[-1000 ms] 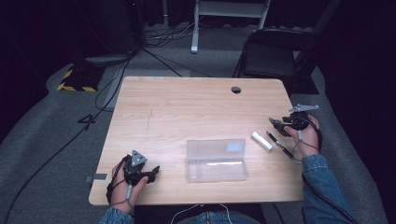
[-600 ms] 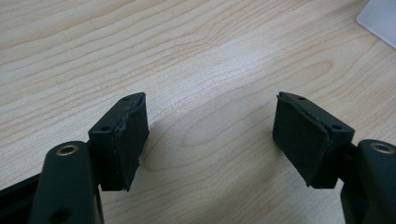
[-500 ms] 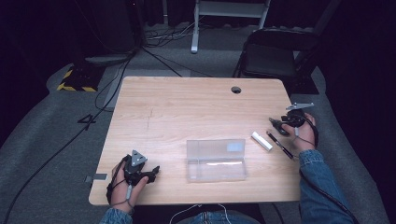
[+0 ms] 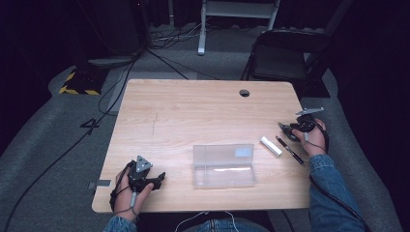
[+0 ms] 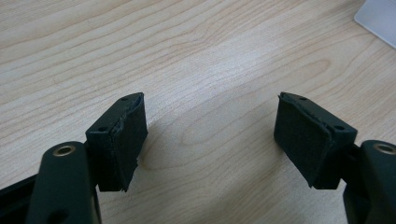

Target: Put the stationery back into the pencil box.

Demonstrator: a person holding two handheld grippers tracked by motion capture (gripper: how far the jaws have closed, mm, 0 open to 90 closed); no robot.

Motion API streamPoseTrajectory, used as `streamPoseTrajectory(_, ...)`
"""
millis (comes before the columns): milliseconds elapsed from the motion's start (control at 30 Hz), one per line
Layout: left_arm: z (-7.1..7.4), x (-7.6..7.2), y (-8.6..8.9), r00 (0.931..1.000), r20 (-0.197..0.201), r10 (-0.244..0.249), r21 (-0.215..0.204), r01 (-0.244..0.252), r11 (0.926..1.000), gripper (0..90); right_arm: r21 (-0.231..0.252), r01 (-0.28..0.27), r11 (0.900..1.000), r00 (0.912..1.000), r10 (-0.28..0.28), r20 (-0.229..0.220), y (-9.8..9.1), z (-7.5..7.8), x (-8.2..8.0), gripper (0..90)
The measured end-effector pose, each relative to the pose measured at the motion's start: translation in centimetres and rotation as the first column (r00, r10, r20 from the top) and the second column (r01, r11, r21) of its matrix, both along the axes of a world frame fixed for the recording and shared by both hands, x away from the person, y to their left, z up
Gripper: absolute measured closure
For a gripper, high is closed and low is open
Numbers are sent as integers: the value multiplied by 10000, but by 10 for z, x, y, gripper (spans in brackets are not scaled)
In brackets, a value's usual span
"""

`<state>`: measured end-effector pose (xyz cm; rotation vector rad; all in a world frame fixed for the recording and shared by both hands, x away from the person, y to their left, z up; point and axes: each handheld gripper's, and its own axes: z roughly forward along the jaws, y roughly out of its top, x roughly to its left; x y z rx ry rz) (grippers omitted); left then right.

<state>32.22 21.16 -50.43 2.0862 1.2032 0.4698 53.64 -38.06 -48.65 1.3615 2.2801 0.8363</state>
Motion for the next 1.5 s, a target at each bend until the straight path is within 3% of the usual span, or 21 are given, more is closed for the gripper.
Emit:
streamPoseTrajectory(500, 0, 0, 0, 10000, 10, -56, 13, 56, 10000, 247, -41, 245, 9997, 9997, -245, 63, 2, 1, -3, 535)
streamPoseTrajectory(800, 0, 0, 0, 10000, 12, -67, 25, 67, 10000, 243, 249, 285, 9993, 9996, -284, -47, -1, 4, -5, 537)
streamPoseTrajectory(1167, 0, 0, 0, 10000, -36, -88, 18, 88, 10000, 237, 438, -8, 9990, 9992, -9, 402, 8, 27, -14, 538)
streamPoseTrajectory(1500, 0, 1, -1, 9999, -64, -113, 18, 113, 9999, 215, 783, -839, 9934, 9925, 763, 960, 33, 58, -32, 538)
